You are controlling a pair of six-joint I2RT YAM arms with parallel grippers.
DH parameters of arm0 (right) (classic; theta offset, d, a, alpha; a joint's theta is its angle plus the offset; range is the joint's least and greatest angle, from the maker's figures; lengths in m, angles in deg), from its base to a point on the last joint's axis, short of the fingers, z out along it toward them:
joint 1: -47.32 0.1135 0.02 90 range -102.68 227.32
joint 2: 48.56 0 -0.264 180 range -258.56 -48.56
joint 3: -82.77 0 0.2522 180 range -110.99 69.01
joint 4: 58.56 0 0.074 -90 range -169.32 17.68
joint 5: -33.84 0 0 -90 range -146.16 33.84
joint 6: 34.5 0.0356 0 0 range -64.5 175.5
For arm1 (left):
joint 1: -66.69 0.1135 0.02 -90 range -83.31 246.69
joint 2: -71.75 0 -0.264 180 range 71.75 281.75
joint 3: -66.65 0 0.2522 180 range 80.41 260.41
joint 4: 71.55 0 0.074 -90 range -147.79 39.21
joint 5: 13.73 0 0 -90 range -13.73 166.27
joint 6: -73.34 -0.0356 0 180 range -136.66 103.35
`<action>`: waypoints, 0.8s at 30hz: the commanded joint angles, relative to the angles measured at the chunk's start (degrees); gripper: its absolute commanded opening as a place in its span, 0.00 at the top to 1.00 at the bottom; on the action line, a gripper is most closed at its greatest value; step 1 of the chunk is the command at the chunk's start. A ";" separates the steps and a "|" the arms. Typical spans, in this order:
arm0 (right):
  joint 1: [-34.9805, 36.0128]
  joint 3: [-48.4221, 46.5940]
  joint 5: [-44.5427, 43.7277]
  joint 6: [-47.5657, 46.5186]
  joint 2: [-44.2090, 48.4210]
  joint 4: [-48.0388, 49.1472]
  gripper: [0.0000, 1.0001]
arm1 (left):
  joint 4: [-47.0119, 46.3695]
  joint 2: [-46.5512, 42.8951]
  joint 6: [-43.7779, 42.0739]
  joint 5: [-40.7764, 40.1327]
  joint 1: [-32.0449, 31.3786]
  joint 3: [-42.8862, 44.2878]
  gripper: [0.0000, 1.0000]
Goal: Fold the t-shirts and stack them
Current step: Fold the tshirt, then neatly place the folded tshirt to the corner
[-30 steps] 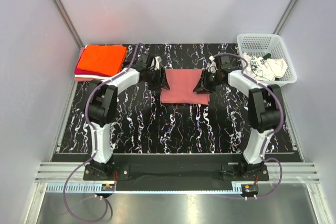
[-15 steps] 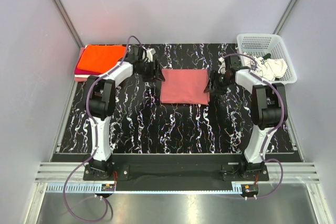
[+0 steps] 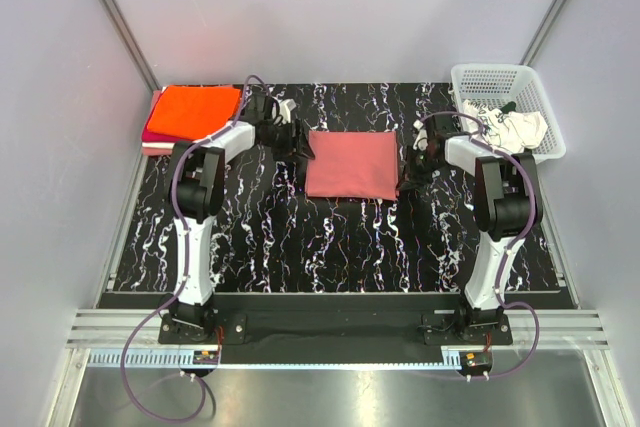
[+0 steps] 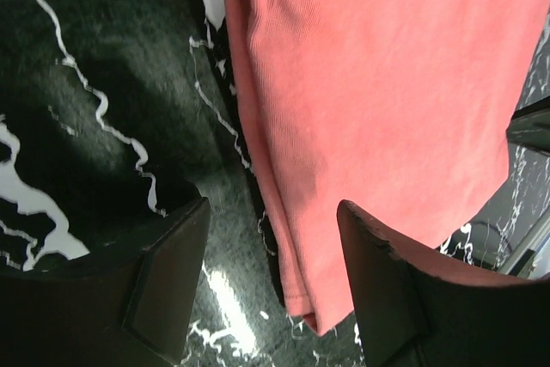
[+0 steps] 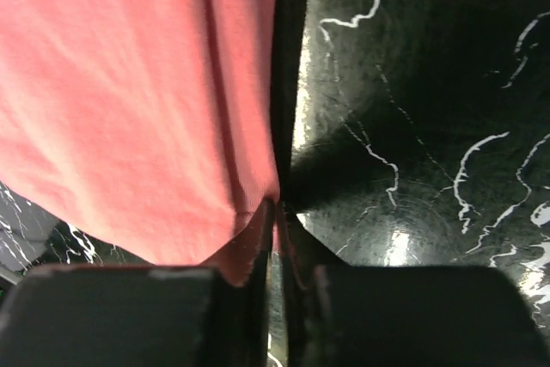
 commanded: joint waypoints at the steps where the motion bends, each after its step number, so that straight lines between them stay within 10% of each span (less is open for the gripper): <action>1: -1.14 0.43 -1.37 0.35 -0.37 0.89 0.93 | -5.90 -0.19 2.21 1.93 0.22 -0.99 0.33; 13: -1.85 -0.18 -0.84 2.11 -0.90 0.89 0.98 | -16.71 -0.54 9.95 0.44 -0.74 -7.06 0.34; 24: -1.85 -0.27 -0.49 4.66 2.43 -0.60 0.70 | -20.07 2.71 12.94 -2.89 -2.32 -7.94 0.40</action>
